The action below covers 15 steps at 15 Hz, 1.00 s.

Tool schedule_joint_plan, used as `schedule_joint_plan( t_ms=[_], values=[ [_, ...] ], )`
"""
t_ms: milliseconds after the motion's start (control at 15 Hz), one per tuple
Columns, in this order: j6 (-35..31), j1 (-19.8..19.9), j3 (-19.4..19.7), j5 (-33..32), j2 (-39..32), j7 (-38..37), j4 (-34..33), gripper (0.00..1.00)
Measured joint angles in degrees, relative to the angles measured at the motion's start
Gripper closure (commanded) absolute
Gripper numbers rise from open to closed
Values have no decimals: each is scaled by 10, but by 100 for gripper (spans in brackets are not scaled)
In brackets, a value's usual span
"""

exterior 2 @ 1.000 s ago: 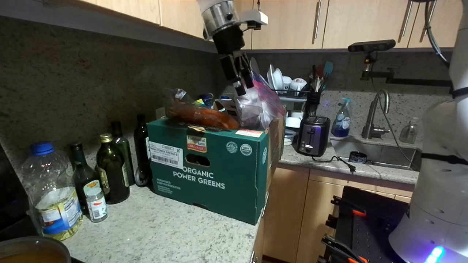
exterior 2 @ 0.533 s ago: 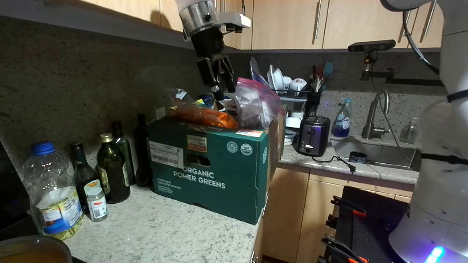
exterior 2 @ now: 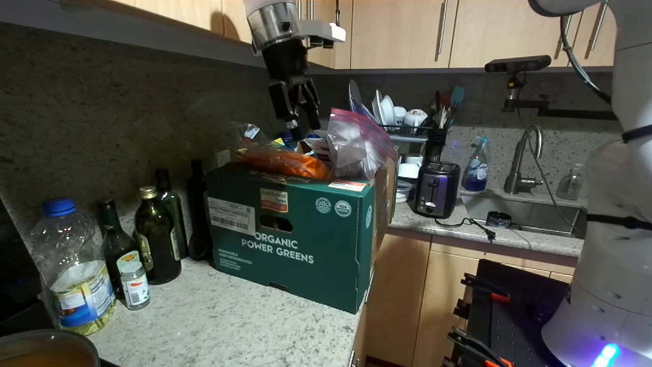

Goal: Remove the orange packet from the green box

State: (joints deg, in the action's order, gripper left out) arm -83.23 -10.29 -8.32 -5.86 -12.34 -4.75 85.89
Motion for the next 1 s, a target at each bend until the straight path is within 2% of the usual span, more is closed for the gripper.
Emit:
schedule_joint_plan(
  t_ms=[267, 667, 1000],
  values=[
    [-83, 1, 3, 2, 41, -12, 58, 0],
    [-248, 0, -1, 6, 149, -25, 212, 0],
    [-373, 0, -6, -17, 148, -74, 284, 0]
  ],
)
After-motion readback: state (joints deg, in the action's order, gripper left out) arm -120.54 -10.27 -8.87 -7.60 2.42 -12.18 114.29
